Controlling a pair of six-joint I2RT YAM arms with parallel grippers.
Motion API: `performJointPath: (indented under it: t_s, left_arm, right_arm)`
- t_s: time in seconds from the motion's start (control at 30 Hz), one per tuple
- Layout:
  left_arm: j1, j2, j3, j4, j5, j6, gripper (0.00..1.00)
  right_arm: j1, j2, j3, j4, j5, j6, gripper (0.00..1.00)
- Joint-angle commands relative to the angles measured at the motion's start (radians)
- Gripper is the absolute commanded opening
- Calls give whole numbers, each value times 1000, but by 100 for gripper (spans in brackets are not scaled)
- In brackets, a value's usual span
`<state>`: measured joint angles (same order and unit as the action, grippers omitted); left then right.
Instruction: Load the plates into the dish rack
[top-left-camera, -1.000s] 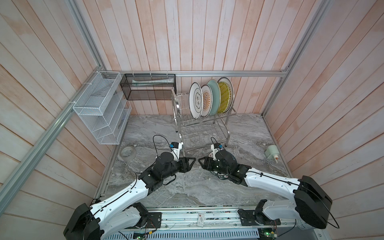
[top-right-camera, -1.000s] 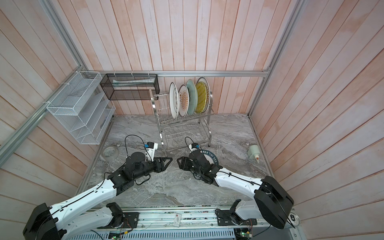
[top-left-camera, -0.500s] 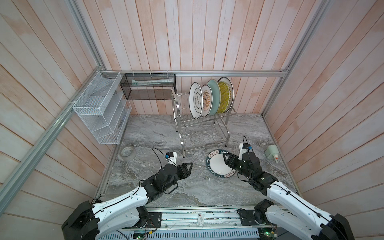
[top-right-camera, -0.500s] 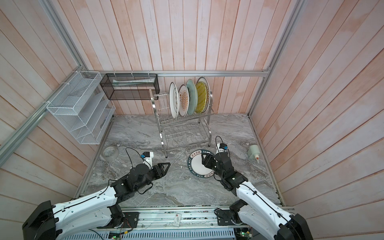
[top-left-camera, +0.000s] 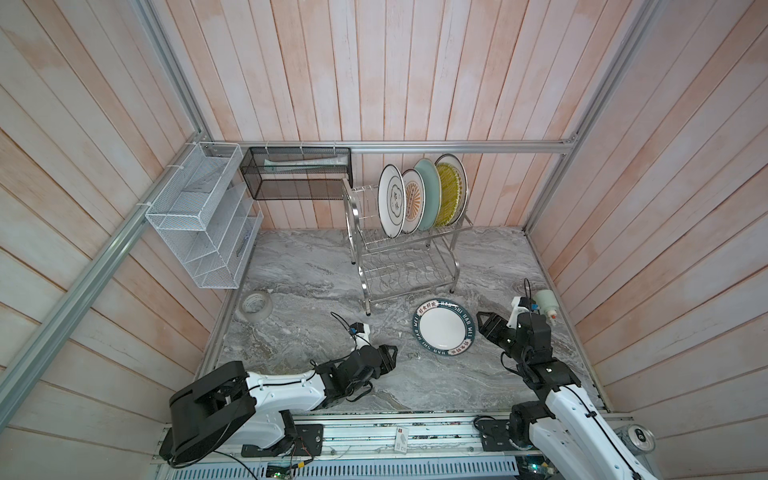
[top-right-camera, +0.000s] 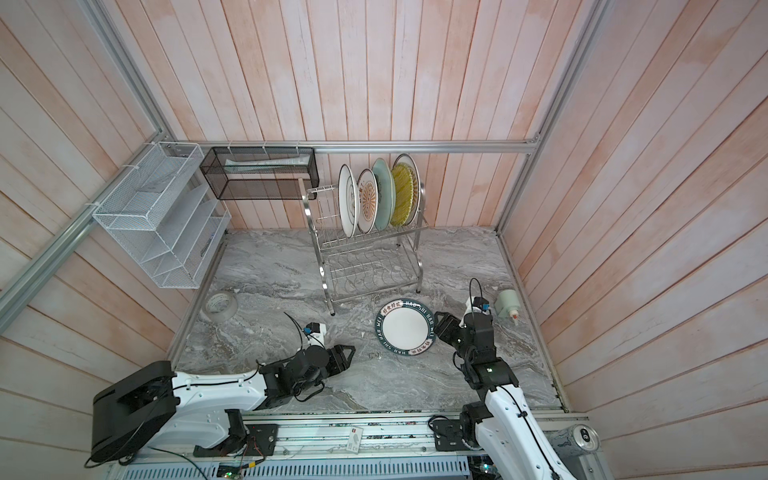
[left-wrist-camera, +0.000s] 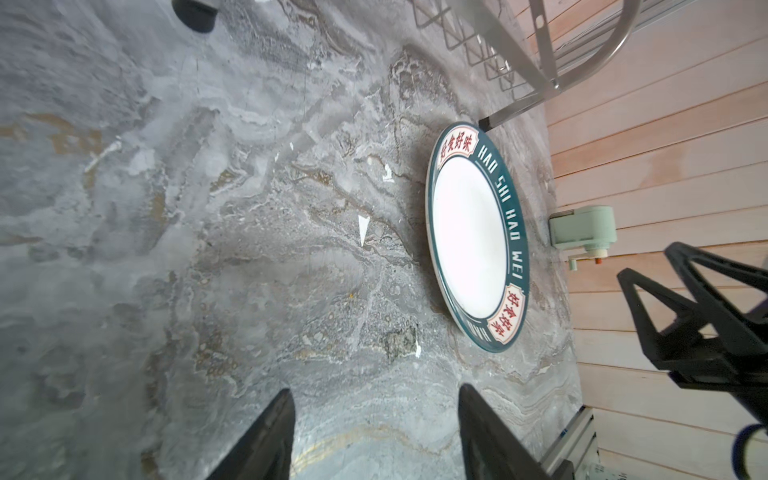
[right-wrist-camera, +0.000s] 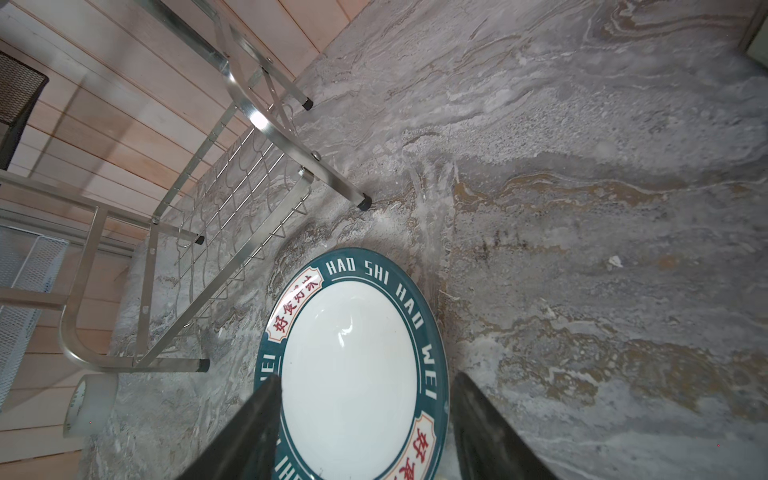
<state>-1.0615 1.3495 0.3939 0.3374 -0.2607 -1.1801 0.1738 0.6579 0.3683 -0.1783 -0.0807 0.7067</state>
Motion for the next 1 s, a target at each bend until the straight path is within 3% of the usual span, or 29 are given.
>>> performJointPath:
  t_s: [0.0,0.2,0.47,0.97]
  left_arm:
    - [-5,50,53,69,24,-9,64]
    - [-5,122,107,54,53,6,63]
    - [-5,240,176,97,116,11,61]
    - [-2,435,289,221,88,-35,58]
  right_arm:
    - [-19,-26,-2,-66,-27,-37,65]
    - [-52,-54,-8,-114,-12,-62,65]
    - [-109,-22,-34,-67,-83,-64,65]
    - [-118,-13,-90,-2,-145,-26,65]
